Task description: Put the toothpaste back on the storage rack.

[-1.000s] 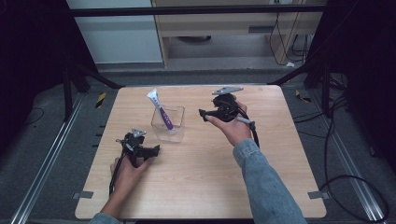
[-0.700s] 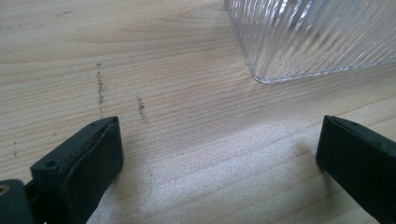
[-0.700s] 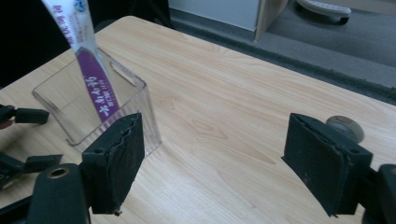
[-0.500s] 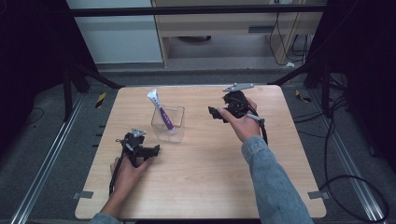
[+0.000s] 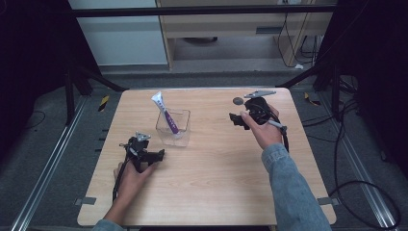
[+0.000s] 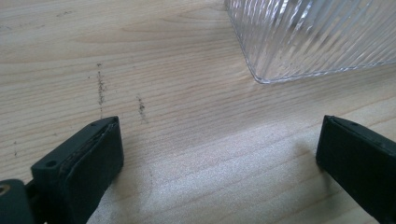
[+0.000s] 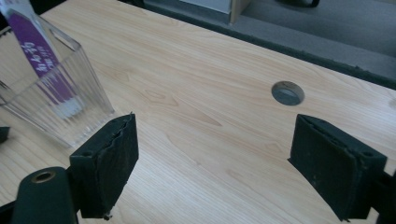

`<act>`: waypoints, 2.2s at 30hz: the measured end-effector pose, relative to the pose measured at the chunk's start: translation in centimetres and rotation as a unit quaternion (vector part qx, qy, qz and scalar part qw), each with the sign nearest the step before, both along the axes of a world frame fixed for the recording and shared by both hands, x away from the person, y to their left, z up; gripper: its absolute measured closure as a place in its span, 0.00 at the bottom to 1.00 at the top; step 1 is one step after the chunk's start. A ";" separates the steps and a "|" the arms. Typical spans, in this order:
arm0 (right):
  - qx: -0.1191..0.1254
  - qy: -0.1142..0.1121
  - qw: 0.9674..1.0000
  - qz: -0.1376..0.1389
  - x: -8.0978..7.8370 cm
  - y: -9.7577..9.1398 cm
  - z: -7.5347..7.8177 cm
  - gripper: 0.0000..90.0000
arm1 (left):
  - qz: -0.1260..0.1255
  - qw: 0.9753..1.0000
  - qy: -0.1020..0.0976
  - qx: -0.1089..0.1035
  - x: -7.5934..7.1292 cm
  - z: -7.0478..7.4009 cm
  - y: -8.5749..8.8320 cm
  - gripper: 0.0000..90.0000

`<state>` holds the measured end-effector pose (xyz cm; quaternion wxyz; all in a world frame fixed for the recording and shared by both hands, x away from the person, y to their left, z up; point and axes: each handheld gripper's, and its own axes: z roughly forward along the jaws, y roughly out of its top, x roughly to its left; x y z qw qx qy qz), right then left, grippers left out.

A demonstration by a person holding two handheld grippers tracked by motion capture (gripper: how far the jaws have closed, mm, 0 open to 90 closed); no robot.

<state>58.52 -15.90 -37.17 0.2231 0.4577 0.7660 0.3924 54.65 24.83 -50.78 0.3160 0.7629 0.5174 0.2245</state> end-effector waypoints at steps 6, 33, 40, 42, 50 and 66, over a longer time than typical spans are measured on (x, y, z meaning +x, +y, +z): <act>-0.006 0.003 1.000 -0.010 -0.2 -1.5 -0.8 0.18 | 0.000 1.000 0.001 0.001 0.0 0.0 0.0 0.00; -0.017 0.059 0.997 -0.051 -1.2 -6.1 -9.2 0.18 | 0.001 1.000 0.000 0.000 0.0 0.0 0.0 0.00; -0.011 0.047 0.996 -0.073 -0.6 -6.6 -10.4 0.19 | 0.000 1.000 0.000 0.000 0.0 0.0 0.0 0.00; 0.002 0.045 0.995 -0.086 -0.5 -6.9 -10.5 0.19 | 0.001 1.000 0.000 0.000 0.0 0.0 0.0 0.00; -0.008 0.057 0.994 -0.098 0.2 -7.1 -12.2 0.18 | 0.001 1.000 -0.001 0.000 0.0 0.0 0.0 0.00; -0.032 0.034 0.994 -0.096 1.0 -6.3 -13.8 0.16 | 0.001 1.000 -0.001 0.000 0.0 0.0 0.0 0.00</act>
